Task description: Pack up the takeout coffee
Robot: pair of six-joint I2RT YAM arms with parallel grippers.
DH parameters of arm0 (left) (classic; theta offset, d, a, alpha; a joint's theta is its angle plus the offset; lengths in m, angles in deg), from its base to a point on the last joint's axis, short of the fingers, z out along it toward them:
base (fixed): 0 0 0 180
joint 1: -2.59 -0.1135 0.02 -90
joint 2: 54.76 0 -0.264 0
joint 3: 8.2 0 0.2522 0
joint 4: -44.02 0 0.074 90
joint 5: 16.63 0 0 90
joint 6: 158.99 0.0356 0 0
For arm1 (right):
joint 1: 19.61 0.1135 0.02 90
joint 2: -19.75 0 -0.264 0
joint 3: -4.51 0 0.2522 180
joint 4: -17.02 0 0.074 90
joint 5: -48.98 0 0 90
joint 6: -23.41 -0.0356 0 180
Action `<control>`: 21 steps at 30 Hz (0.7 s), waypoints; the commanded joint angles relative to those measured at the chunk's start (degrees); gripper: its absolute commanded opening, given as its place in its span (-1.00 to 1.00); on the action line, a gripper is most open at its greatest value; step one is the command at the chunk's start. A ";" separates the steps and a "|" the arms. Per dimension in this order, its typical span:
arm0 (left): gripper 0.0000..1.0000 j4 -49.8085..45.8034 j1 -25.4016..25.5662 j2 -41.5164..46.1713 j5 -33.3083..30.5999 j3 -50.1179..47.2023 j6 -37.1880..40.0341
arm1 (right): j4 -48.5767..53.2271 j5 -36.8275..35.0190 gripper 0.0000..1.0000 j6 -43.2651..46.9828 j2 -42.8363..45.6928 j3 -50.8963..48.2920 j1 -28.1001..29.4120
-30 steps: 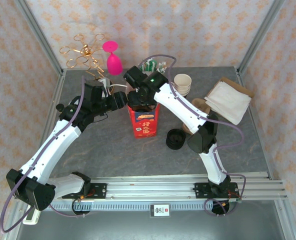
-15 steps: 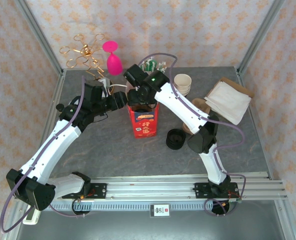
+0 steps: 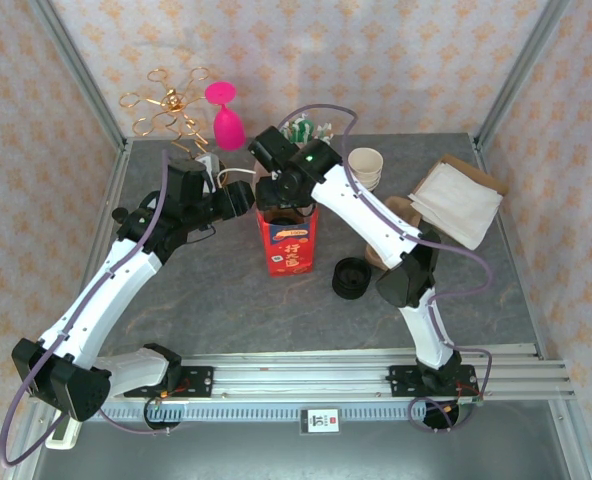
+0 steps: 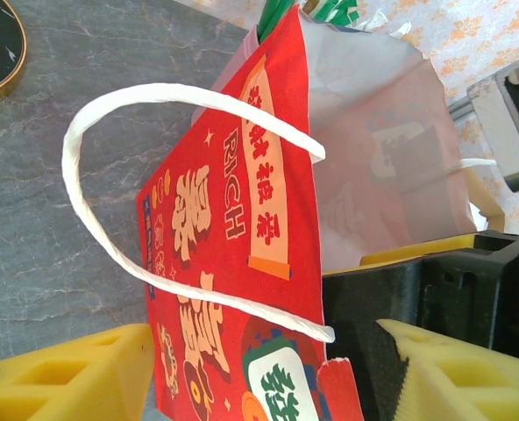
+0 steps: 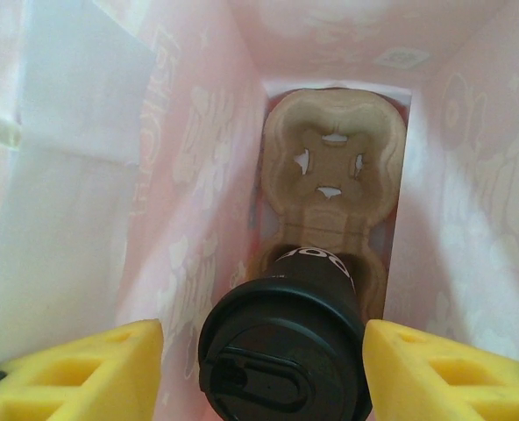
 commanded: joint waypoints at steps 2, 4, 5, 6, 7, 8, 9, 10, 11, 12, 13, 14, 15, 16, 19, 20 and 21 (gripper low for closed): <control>0.35 0.87 0.47 0.38 -1.35 1.83 -0.28 | 1.12 0.02 0.19 -0.43 2.97 2.12 -0.22; 0.34 0.77 0.46 0.32 -1.44 1.98 -0.21 | 1.13 0.32 0.18 -0.39 3.07 2.33 -0.14; 0.34 0.70 0.47 0.37 -1.36 2.01 -0.15 | 1.13 0.49 0.17 -0.34 3.07 2.35 -0.13; 0.34 0.77 0.47 0.31 -1.44 2.00 -0.23 | 1.05 0.72 0.16 -0.38 3.09 2.46 -0.13; 0.34 0.97 0.43 0.31 -1.38 2.01 -0.24 | 1.12 0.74 0.15 -0.28 3.14 2.64 -0.20; 0.35 0.96 0.45 0.23 -1.36 2.01 -0.25 | 1.13 0.80 0.14 -0.32 3.16 2.66 -0.13; 0.34 0.96 0.46 0.14 -1.35 2.09 -0.25 | 1.10 0.84 0.13 -0.30 3.27 2.64 -0.13; 0.34 0.97 0.43 0.14 -1.36 2.09 -0.26 | 1.09 0.94 0.12 -0.33 3.27 2.64 -0.13; 0.35 1.06 0.40 0.14 -1.31 2.08 -0.24 | 1.13 1.00 0.12 -0.33 3.31 2.64 -0.13; 0.34 1.07 0.42 0.17 -1.34 2.09 -0.30 | 1.13 0.95 0.12 -0.39 3.45 2.64 -0.06; 0.34 1.12 0.42 0.08 -1.25 2.09 -0.30 | 1.13 1.02 0.12 -0.46 3.51 2.70 -0.05; 0.34 1.07 0.47 0.00 -1.23 2.11 -0.30 | 1.13 1.07 0.11 -0.41 3.62 2.66 -0.05; 0.34 1.10 0.46 -0.02 -1.22 2.24 -0.27 | 1.13 0.99 0.10 -0.41 3.68 2.75 -0.05; 0.34 1.07 0.43 -0.04 -1.30 2.26 -0.31 | 1.12 1.04 0.09 -0.49 3.67 2.73 0.03; 0.34 1.11 0.45 0.14 -1.51 2.35 -0.27 | 1.13 1.10 0.07 -0.53 3.91 2.89 0.13; 0.34 1.13 0.42 0.24 -1.55 2.42 -0.31 | 1.13 1.17 0.05 -0.56 4.02 2.98 0.13; 0.34 1.13 0.42 0.31 -1.67 2.37 -0.30 | 1.08 1.31 0.04 -0.54 4.10 2.99 0.21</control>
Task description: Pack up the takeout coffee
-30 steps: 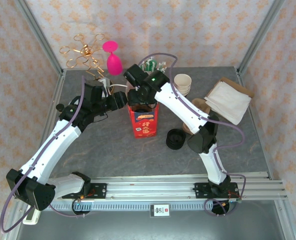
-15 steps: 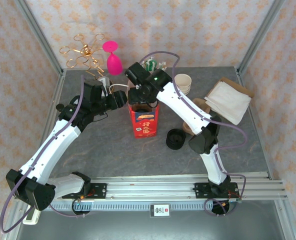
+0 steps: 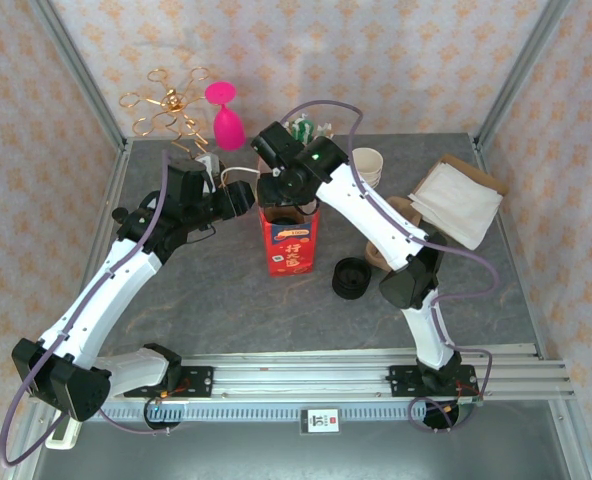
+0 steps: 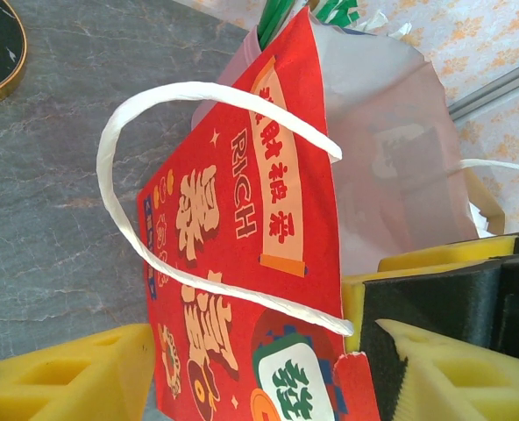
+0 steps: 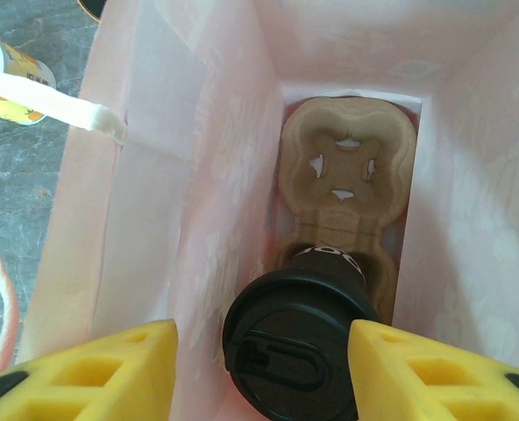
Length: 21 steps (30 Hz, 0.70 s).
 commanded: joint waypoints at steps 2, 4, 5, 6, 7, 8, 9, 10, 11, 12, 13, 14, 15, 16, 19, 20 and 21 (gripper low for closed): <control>0.34 1.05 0.45 0.40 -1.93 2.40 -0.30 | 1.12 -0.07 0.04 -0.33 2.79 2.18 0.20; 0.34 0.92 0.47 0.44 -1.76 2.58 -0.28 | 1.13 -0.17 0.03 -0.35 2.88 2.23 0.13; 0.34 1.03 0.38 0.49 -1.70 2.54 -0.25 | 1.13 -0.18 0.02 -0.30 2.99 2.18 0.17; 0.34 1.05 0.45 0.60 -1.80 2.53 -0.23 | 1.04 0.04 0.02 -0.30 2.97 2.18 0.28; 0.34 0.97 0.39 0.58 -1.91 2.53 -0.21 | 1.04 0.18 0.02 -0.37 3.05 2.27 0.29; 0.34 0.92 0.47 0.67 -1.91 2.61 -0.23 | 0.87 0.12 0.01 -0.39 3.21 2.27 0.24; 0.34 0.96 0.41 0.75 -2.01 2.54 -0.26 | 0.86 0.18 0.00 -0.36 3.28 2.25 0.37; 0.34 0.93 0.47 0.75 -2.17 2.53 -0.29 | 0.86 0.11 -0.01 -0.42 3.35 2.18 0.37; 0.34 1.00 0.44 0.73 -2.09 2.53 -0.27 | 0.86 0.12 -0.01 -0.39 3.26 2.18 0.36; 0.33 0.91 0.41 0.72 -2.12 2.53 -0.26 | 0.86 0.18 -0.01 -0.40 3.28 2.10 0.37; 0.34 0.93 0.40 0.68 -2.19 2.47 -0.27 | 1.07 0.16 -0.02 -0.42 3.13 2.09 0.44; 0.34 1.09 0.43 0.71 -2.13 2.29 -0.23 | 1.21 0.09 -0.04 -0.46 3.09 1.86 0.42; 0.33 1.06 0.44 0.59 -2.18 2.12 -0.25 | 1.12 0.03 -0.06 -0.51 3.23 1.22 0.59; 0.33 1.11 0.40 0.50 -2.20 2.01 -0.23 | 1.13 0.07 -0.08 -0.49 3.24 0.81 0.71; 0.23 1.75 0.42 0.40 -1.96 1.26 -0.23 | 1.12 0.05 -0.09 0.07 2.89 -0.45 1.08; 0.23 2.13 0.45 0.31 -1.53 1.13 -0.23 | 1.21 0.14 -0.10 0.25 2.73 -0.94 1.14; 0.23 2.30 0.43 0.25 -1.26 1.06 -0.29 | 1.17 0.05 -0.10 0.35 2.46 -1.32 1.08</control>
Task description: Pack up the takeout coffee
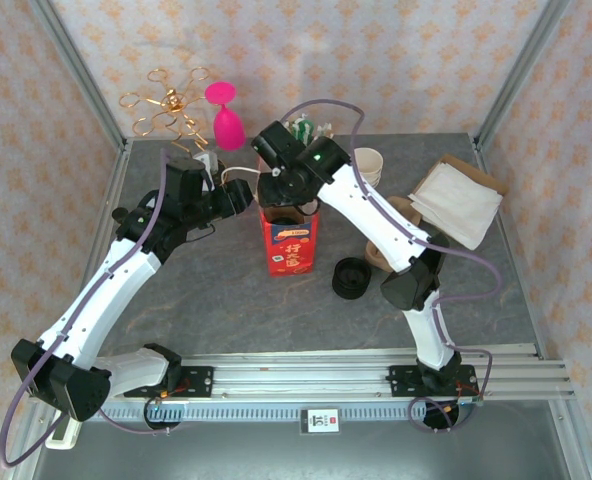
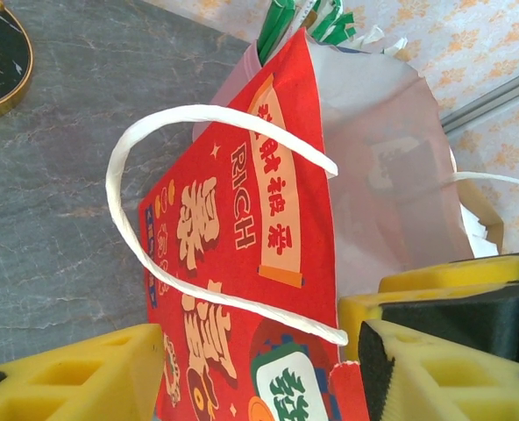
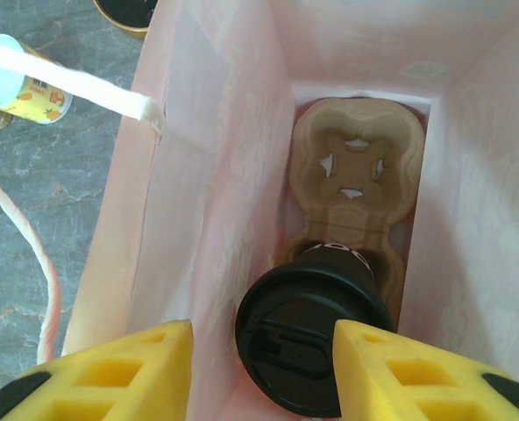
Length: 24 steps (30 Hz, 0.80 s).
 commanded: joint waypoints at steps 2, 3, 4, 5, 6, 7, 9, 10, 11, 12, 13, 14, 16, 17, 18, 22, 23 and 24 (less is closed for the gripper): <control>0.23 2.04 0.39 -0.06 -0.35 0.31 -0.10 | 1.14 -0.67 -0.12 0.76 1.38 -1.83 0.47; 0.22 2.03 0.45 -0.25 -0.05 0.26 -0.13 | 1.14 -0.94 -0.14 0.89 1.25 -2.20 0.46; 0.19 2.10 0.45 -0.30 0.21 0.25 -0.12 | 1.10 -1.10 -0.14 0.99 1.24 -2.62 0.46; 0.19 2.28 0.46 -0.52 0.43 0.17 -0.08 | 1.15 -1.21 -0.15 1.15 1.09 -3.10 0.42; 0.18 2.31 0.43 -0.70 0.53 0.16 -0.10 | 1.23 -1.40 -0.16 1.16 1.01 -3.52 0.39; 0.18 2.43 0.43 -0.83 0.66 0.16 -0.08 | 1.17 -1.42 -0.18 1.22 0.98 -3.97 0.38; 0.11 2.77 0.39 -1.25 1.20 -0.01 -0.09 | 1.19 -2.15 -0.20 1.19 1.20 -5.40 0.20; 0.09 2.89 0.43 -1.37 1.46 -0.01 -0.14 | 1.19 -2.28 -0.21 1.22 1.32 -5.90 0.12; 0.09 3.03 0.46 -1.64 1.76 -0.01 -0.12 | 1.23 -2.14 -0.21 1.24 1.54 -6.53 0.11; 0.09 3.01 0.40 -1.91 1.80 -0.10 -0.12 | 1.20 -2.00 -0.21 1.54 1.75 -7.27 0.09; 0.08 3.09 0.45 -2.02 1.83 -0.09 -0.08 | 1.22 -1.79 -0.22 1.80 1.80 -8.02 0.11; 0.06 3.01 0.44 -2.19 1.82 -0.10 -0.12 | 1.21 -1.67 -0.22 1.99 1.77 -8.75 0.11; 0.02 3.38 0.40 -2.24 1.75 -0.35 -0.10 | 1.23 -1.92 -0.23 2.16 1.52 -9.65 0.11; 0.01 3.41 0.47 -2.22 1.59 -0.48 -0.08 | 1.17 -1.83 -0.24 2.21 1.40 -9.66 0.03; -0.05 3.21 0.45 -2.17 1.31 -0.63 -0.10 | 1.15 -1.82 -0.24 2.28 1.25 -9.64 -0.06; -0.13 2.54 0.47 -1.87 0.63 -0.80 -0.01 | 1.15 -2.22 -0.25 2.53 0.65 -10.95 -0.58; -0.16 2.36 0.46 -1.70 0.25 -0.85 0.03 | 1.10 -2.18 -0.26 2.64 0.48 -11.15 -0.80; -0.17 2.17 0.46 -1.53 -0.10 -0.97 0.20 | 1.08 -2.31 -0.27 2.76 0.28 -11.33 -0.94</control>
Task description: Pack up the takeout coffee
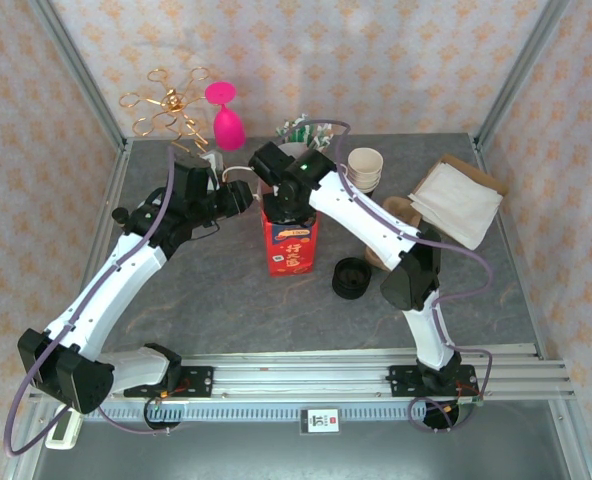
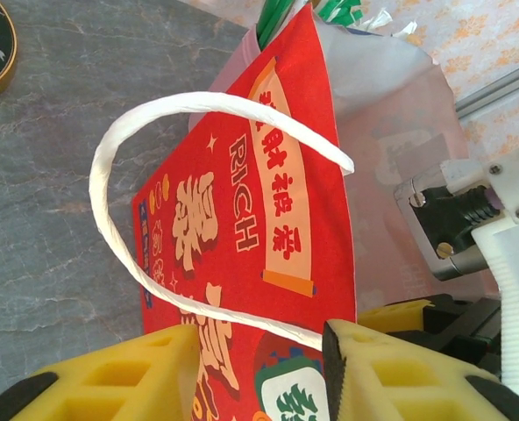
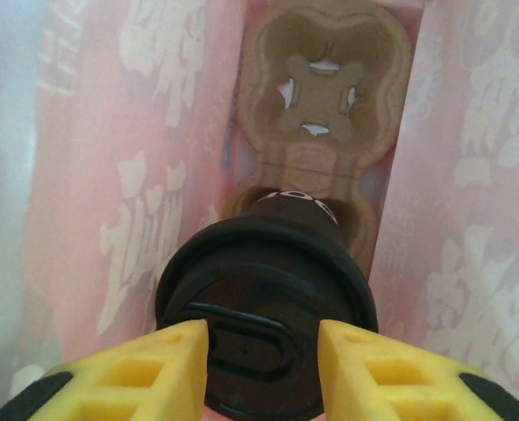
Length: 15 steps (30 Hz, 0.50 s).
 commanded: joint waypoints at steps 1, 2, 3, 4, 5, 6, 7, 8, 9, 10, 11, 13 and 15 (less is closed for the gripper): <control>-0.20 0.57 0.43 0.86 -1.24 -0.65 0.32 | 0.96 -1.96 -0.27 0.97 0.19 -0.84 -0.85; -0.22 0.48 0.46 0.92 -1.47 -0.73 0.34 | 0.71 -2.06 -0.29 0.99 0.04 -0.95 -0.92; -0.25 0.40 0.44 0.94 -1.57 -0.89 0.31 | 0.41 -2.09 -0.29 1.05 0.05 -1.15 -1.01; -0.26 0.41 0.43 0.88 -1.57 -0.92 0.34 | -0.13 -2.23 -0.29 1.14 -0.06 -1.60 -1.11; -0.27 0.37 0.47 0.90 -1.63 -0.94 0.34 | -0.47 -2.29 -0.30 1.20 -0.12 -2.14 -1.33; -0.28 0.40 0.42 0.90 -1.65 -0.98 0.32 | -0.60 -2.27 -0.30 1.23 -0.35 -2.42 -1.51; -0.28 0.27 0.42 0.89 -2.06 -1.02 0.34 | -0.69 -2.33 -0.31 1.41 -0.59 -2.39 -1.65; -0.28 -0.09 0.47 0.96 -2.52 -0.98 0.46 | -0.93 -2.56 -0.32 1.51 -0.78 -2.44 -1.80; -0.28 -0.34 0.47 1.01 -2.92 -0.92 0.48 | -1.20 -2.83 -0.32 1.43 -0.85 -2.44 -1.89; -0.28 -0.60 0.46 1.03 -3.13 -0.98 0.48 | -1.59 -2.98 -0.32 1.60 -0.87 -2.44 -2.00; -0.28 -0.63 0.47 1.15 -3.16 -0.99 0.54 | -1.97 -3.12 -0.32 1.62 -1.02 -2.45 -2.24; -0.28 -0.37 0.45 1.43 -2.98 -1.19 0.46 | -2.32 -3.02 -0.32 1.75 -1.37 -2.27 -2.52; -0.28 -0.61 0.40 1.49 -3.28 -1.20 0.43 | -2.79 -3.12 -0.32 1.80 -1.59 -2.16 -2.68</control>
